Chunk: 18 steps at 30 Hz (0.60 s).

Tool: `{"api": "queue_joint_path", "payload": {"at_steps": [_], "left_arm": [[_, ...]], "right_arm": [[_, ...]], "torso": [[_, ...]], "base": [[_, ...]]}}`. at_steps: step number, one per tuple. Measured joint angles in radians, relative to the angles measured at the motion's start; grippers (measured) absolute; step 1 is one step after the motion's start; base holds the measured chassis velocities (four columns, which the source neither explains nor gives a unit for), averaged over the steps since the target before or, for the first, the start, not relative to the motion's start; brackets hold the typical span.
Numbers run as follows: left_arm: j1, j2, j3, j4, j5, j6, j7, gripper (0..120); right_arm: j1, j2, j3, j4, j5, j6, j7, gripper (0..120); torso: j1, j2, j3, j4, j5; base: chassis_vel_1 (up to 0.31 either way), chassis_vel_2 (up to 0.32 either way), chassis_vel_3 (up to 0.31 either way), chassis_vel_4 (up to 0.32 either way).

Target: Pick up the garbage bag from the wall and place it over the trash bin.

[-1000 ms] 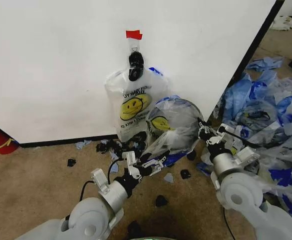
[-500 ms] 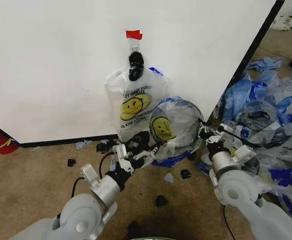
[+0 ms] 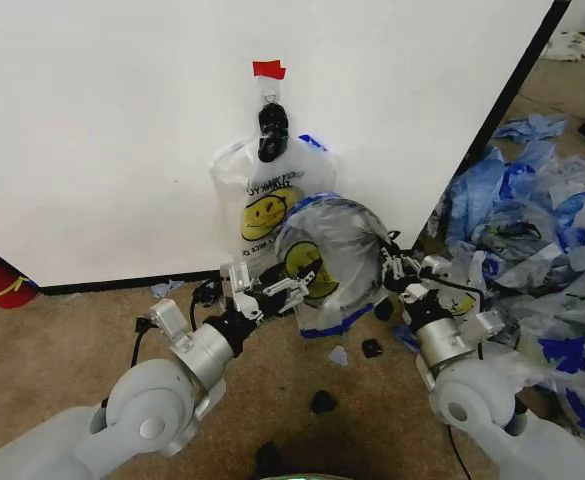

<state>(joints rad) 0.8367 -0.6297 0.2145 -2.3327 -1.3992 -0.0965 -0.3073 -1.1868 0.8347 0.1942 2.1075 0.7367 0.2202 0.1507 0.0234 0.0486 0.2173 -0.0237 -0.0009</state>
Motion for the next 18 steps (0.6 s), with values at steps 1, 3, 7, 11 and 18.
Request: {"api": "queue_joint_path", "payload": {"at_steps": [1, 3, 7, 11, 18], "left_arm": [[-0.015, -0.003, 0.016, 0.005, 0.0, 0.001, -0.004, 100], [-0.05, -0.011, 0.054, 0.019, -0.002, 0.002, -0.009, 100], [-0.119, -0.035, 0.123, 0.051, -0.007, 0.002, -0.026, 100], [-0.198, -0.072, 0.19, 0.104, -0.009, 0.002, -0.059, 100], [-0.285, -0.094, 0.249, 0.15, -0.012, 0.004, -0.093, 100]], "right_arm": [[0.004, -0.011, 0.0, -0.003, -0.022, 0.007, -0.025, 0], [0.013, -0.03, 0.001, -0.006, -0.051, 0.017, -0.059, 0], [0.022, -0.055, 0.004, -0.007, -0.079, 0.026, -0.09, 0], [0.025, -0.077, 0.004, -0.007, -0.113, 0.035, -0.117, 0], [0.019, -0.094, 0.003, 0.012, -0.134, 0.039, -0.127, 0]], "torso": [[0.0, 0.0, 0.0, 0.0001, 0.0], [0.0, 0.0, 0.0, 0.0003, -0.0001], [0.0, 0.0, 0.0, 0.0002, 0.0], [0.0, 0.0, 0.0, -0.0001, 0.0], [0.0, 0.0, 0.0, 0.0001, 0.0]], "base": [[0.0, 0.0, 0.0, 0.0], [0.0, 0.0, 0.0, 0.0], [0.0, 0.0, 0.0, 0.0], [0.0, 0.0, 0.0, 0.0], [0.0, 0.0, 0.0, 0.0]]}}
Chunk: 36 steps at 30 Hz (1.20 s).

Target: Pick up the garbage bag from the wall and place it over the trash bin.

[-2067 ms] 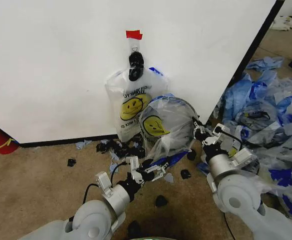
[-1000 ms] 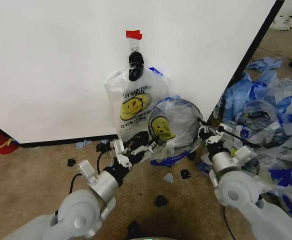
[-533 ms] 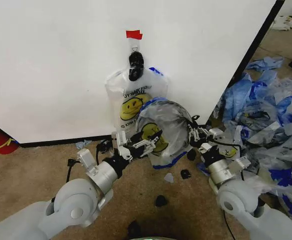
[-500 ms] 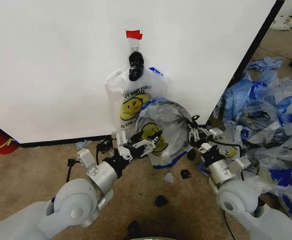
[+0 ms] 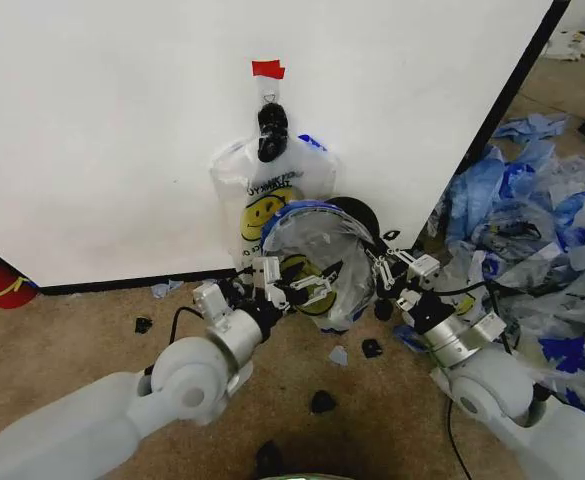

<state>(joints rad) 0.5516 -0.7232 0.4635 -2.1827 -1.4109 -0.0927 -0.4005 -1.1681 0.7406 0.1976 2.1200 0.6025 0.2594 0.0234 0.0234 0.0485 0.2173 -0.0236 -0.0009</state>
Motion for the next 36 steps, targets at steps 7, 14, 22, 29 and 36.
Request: {"api": "queue_joint_path", "payload": {"at_steps": [7, 14, 22, 29, 36], "left_arm": [[-0.076, -0.024, 0.042, 0.005, -0.021, 0.03, -0.139, 80], [-0.131, -0.025, 0.076, 0.005, -0.038, 0.052, -0.197, 58], [-0.175, -0.049, 0.122, 0.059, -0.011, 0.067, -0.251, 30], [-0.241, -0.105, 0.179, 0.132, 0.015, 0.067, -0.281, 4], [-0.284, -0.16, 0.224, 0.185, 0.021, 0.062, -0.307, 0]], "right_arm": [[-0.003, -0.005, -0.001, 0.005, -0.026, -0.009, 0.023, 0], [-0.001, -0.003, -0.014, 0.009, -0.064, -0.03, 0.061, 0], [-0.002, -0.007, -0.019, 0.024, -0.08, -0.044, 0.075, 0], [-0.002, -0.02, -0.025, 0.043, -0.075, -0.048, 0.074, 0], [-0.002, -0.022, -0.036, 0.043, -0.078, -0.048, 0.071, 0]], "torso": [[0.0, 0.0, 0.0, -0.0001, -0.0001], [0.0, 0.0, 0.0, 0.0001, 0.0001], [0.0, 0.0, 0.0, 0.0, -0.0002], [0.0, 0.0, 0.0, 0.0, -0.0001], [0.0, 0.0, 0.0, 0.0, 0.0001]], "base": [[0.0, 0.0, 0.0, 0.0], [0.0, 0.0, 0.0, 0.0], [0.0, 0.0, 0.0, 0.0], [0.0, 0.0, 0.0, 0.0], [0.0, 0.0, 0.0, 0.0]]}}
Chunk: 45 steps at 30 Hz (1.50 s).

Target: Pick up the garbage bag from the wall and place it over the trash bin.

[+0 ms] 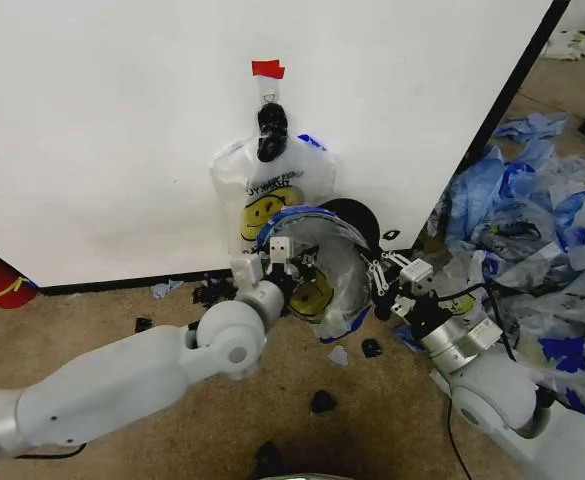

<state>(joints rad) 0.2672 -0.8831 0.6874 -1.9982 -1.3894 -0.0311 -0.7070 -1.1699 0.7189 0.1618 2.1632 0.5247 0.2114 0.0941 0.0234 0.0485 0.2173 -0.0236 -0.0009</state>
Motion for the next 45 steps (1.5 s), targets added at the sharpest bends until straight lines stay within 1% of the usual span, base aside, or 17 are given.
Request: {"api": "queue_joint_path", "payload": {"at_steps": [6, 14, 20, 23, 29, 35, 45], "left_arm": [[-0.035, -0.043, 0.039, 0.049, 0.004, -0.008, -0.017, 0], [-0.063, -0.068, 0.057, 0.101, 0.004, -0.016, -0.022, 0], [-0.083, -0.11, 0.067, 0.172, 0.022, -0.026, -0.05, 0], [-0.087, -0.119, 0.072, 0.183, 0.026, -0.026, -0.061, 0], [-0.097, -0.158, 0.086, 0.223, 0.037, -0.029, -0.093, 0], [-0.103, -0.178, 0.102, 0.249, 0.043, -0.039, -0.095, 0], [-0.148, -0.243, 0.117, 0.298, 0.034, -0.057, -0.109, 0]], "right_arm": [[0.001, 0.002, -0.014, 0.0, -0.006, 0.001, -0.002, 0], [0.0, 0.003, -0.018, 0.006, -0.008, 0.001, -0.004, 0], [-0.011, 0.004, -0.021, 0.014, -0.013, 0.002, -0.007, 0], [-0.012, 0.004, -0.023, 0.014, -0.014, 0.002, -0.007, 0], [-0.015, -0.003, -0.023, 0.029, -0.012, 0.002, -0.008, 0], [-0.027, -0.007, -0.016, 0.039, -0.011, 0.004, -0.011, 0], [-0.04, -0.004, -0.011, 0.043, -0.012, 0.01, -0.012, 0]], "torso": [[0.0, 0.0, 0.0, 0.0, 0.0], [0.0, 0.0, 0.0, 0.0, 0.0], [0.0, 0.0, 0.0, 0.0, -0.0001], [0.0, 0.0, 0.0, 0.0, -0.0001], [0.0, 0.0, 0.0, 0.0, -0.0001], [0.0, 0.0, 0.0, 0.0, -0.0001], [0.0, 0.0, 0.0, -0.0001, 0.0001]], "base": [[0.0, 0.0, 0.0, 0.0], [0.0, 0.0, 0.0, 0.0], [0.0, 0.0, 0.0, 0.0], [0.0, 0.0, 0.0, 0.0], [0.0, 0.0, 0.0, 0.0], [0.0, 0.0, 0.0, 0.0], [0.0, 0.0, 0.0, 0.0]]}}
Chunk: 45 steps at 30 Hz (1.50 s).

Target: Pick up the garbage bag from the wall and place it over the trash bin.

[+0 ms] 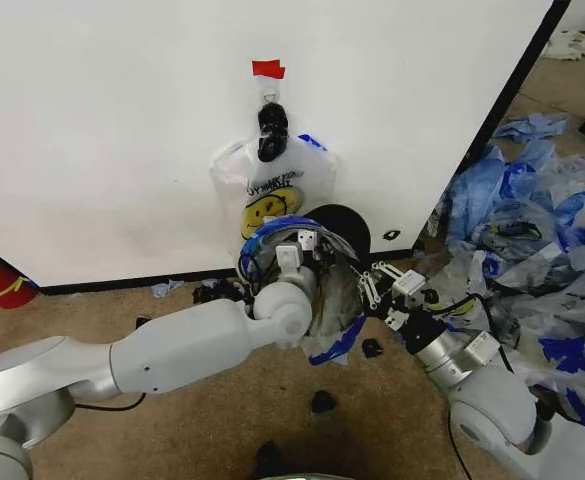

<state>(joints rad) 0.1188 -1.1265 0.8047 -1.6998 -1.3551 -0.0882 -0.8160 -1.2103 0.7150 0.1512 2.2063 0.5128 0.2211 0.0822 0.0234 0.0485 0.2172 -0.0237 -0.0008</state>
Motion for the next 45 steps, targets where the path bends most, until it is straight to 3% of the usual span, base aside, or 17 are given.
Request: {"api": "queue_joint_path", "payload": {"at_steps": [11, 18, 25, 45], "left_arm": [[-0.025, -0.009, 0.009, 0.037, 0.009, -0.006, -0.005, 0], [0.008, 0.043, 0.054, -0.062, 0.01, 0.027, -0.004, 0], [0.008, 0.06, 0.102, -0.087, 0.013, 0.055, -0.002, 0], [0.017, 0.012, 0.107, -0.035, 0.01, 0.048, -0.007, 0]], "right_arm": [[-0.01, 0.018, -0.002, -0.003, -0.01, 0.005, -0.003, 0], [0.009, 0.012, -0.007, -0.02, -0.006, 0.006, -0.007, 0], [0.029, 0.022, -0.031, -0.035, -0.003, 0.008, -0.008, 0], [0.011, 0.014, -0.019, 0.002, 0.004, 0.01, -0.002, 0]], "torso": [[0.0, 0.0, 0.0, -0.0001, -0.0002], [0.0, 0.0, 0.0, 0.0002, -0.0002], [0.0, 0.0, 0.0, 0.0002, -0.0002], [0.0, 0.0, 0.0, 0.0001, -0.0002]], "base": [[0.0, 0.0, 0.0, 0.0], [0.0, 0.0, 0.0, 0.0], [0.0, 0.0, 0.0, 0.0], [0.0, 0.0, 0.0, 0.0]]}}
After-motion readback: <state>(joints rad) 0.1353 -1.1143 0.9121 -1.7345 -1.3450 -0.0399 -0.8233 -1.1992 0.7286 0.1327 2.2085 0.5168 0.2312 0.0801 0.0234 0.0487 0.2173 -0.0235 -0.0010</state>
